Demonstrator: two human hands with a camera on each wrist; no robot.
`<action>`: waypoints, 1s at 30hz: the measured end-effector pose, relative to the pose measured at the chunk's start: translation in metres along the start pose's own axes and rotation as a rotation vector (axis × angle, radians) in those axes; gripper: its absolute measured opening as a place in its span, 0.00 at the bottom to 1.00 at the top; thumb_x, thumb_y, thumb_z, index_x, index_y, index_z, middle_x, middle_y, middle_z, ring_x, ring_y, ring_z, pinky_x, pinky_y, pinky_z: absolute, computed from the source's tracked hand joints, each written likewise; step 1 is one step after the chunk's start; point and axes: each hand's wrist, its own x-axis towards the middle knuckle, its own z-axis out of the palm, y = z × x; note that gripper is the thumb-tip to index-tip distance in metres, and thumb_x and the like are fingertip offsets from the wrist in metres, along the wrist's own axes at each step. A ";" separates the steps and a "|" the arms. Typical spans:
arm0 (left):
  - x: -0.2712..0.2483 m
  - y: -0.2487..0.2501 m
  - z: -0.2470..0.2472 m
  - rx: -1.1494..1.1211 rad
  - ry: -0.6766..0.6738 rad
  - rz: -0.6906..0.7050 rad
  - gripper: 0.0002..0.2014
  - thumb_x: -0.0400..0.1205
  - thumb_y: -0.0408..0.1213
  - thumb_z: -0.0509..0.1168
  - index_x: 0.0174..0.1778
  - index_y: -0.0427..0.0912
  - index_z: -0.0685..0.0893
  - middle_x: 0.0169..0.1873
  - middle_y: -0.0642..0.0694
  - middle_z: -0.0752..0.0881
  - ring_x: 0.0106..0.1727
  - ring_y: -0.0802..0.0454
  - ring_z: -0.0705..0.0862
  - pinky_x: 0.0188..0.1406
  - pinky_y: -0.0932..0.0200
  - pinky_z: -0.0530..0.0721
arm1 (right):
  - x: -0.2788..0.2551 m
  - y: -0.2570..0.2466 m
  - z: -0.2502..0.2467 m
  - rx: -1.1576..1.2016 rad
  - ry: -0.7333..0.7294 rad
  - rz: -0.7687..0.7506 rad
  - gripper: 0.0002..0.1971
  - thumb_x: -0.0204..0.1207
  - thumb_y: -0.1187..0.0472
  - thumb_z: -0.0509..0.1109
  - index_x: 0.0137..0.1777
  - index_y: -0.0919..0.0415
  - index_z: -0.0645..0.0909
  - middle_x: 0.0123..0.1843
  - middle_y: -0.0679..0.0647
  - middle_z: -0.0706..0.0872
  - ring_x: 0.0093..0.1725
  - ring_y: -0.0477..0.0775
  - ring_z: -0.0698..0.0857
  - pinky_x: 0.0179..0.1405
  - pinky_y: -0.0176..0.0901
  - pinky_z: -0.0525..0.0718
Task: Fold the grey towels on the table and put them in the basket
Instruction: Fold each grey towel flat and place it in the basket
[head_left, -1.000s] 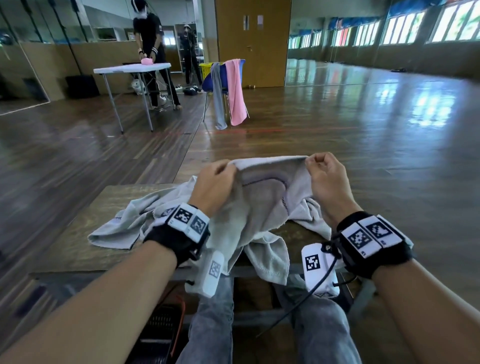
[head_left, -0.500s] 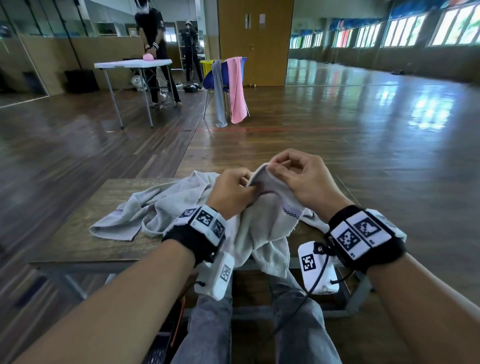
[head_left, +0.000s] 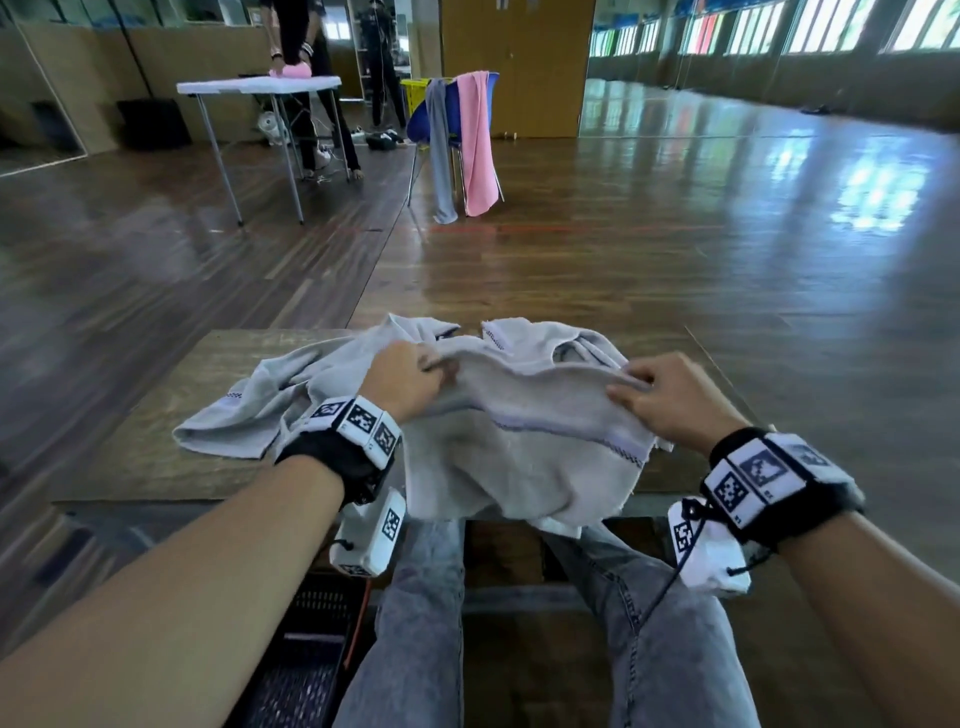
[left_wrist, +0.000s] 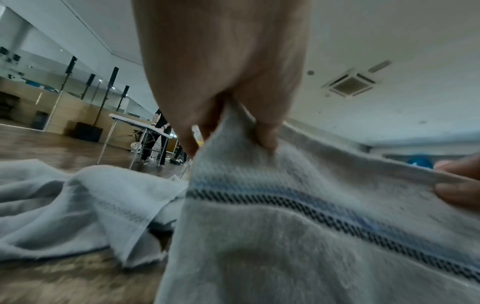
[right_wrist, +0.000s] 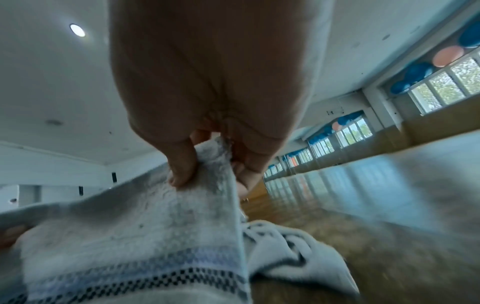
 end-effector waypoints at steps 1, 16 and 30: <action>-0.001 -0.004 0.010 -0.011 -0.123 -0.005 0.17 0.83 0.45 0.67 0.30 0.43 0.79 0.28 0.41 0.79 0.35 0.46 0.74 0.35 0.57 0.62 | 0.000 0.009 0.013 -0.007 -0.074 0.019 0.19 0.81 0.58 0.74 0.31 0.67 0.77 0.26 0.53 0.72 0.27 0.49 0.70 0.27 0.40 0.66; 0.039 -0.020 0.084 0.019 -0.761 0.256 0.18 0.75 0.49 0.70 0.36 0.35 0.88 0.46 0.38 0.86 0.45 0.44 0.83 0.50 0.47 0.84 | 0.058 0.018 0.097 -0.144 -0.648 -0.142 0.09 0.75 0.53 0.78 0.33 0.46 0.86 0.43 0.53 0.89 0.44 0.53 0.87 0.42 0.43 0.82; 0.264 -0.024 -0.019 0.259 0.223 0.218 0.12 0.83 0.36 0.62 0.40 0.34 0.88 0.34 0.34 0.84 0.39 0.36 0.85 0.32 0.55 0.71 | 0.308 -0.019 -0.008 -0.086 0.431 -0.234 0.09 0.77 0.58 0.73 0.52 0.48 0.93 0.57 0.53 0.91 0.60 0.59 0.87 0.63 0.56 0.85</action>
